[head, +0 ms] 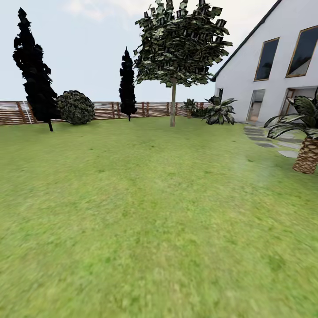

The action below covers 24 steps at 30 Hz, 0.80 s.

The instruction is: Take the three Easter eggs out of the wicker basket on the lawn in the garden, then place them on the lawn next to a single tree (choose any tree) so that all three eggs are next to the same tree and none are left in the basket.

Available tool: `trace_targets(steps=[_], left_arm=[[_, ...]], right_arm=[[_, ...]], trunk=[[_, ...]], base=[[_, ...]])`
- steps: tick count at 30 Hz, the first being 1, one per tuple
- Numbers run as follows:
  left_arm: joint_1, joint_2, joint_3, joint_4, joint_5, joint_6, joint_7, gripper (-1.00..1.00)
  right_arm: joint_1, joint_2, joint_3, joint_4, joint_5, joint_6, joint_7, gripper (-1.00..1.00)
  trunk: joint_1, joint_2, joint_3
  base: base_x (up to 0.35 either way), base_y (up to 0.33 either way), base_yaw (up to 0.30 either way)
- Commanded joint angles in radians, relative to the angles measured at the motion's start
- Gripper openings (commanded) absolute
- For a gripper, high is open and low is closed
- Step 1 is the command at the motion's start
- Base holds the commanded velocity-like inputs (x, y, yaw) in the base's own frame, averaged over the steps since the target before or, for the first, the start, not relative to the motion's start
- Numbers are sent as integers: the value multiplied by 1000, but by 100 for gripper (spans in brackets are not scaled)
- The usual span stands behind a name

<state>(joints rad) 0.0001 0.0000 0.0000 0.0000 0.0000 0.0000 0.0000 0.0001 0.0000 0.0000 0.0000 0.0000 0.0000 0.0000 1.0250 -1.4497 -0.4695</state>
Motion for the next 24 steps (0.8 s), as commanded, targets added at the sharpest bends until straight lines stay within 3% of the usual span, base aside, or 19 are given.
trace_targets(steps=[1, 9, 24], left_arm=[[3, 5, 2, -6, 6, -1, -5, 100], [3, -14, 6, -49, 8, -2, -6, 100], [3, -13, 6, -51, 8, -2, -6, 100]], right_arm=[[-6, -6, 6, -6, 6, -6, -6, 100], [-52, -27, 14, -51, 11, -41, 2, 100], [-53, -26, 15, -74, 6, -65, 0, 100]], trunk=[[0, 0, 0], [0, 0, 0], [0, 0, 0]], base=[[0, 0, 0], [0, 0, 0], [0, 0, 0]])
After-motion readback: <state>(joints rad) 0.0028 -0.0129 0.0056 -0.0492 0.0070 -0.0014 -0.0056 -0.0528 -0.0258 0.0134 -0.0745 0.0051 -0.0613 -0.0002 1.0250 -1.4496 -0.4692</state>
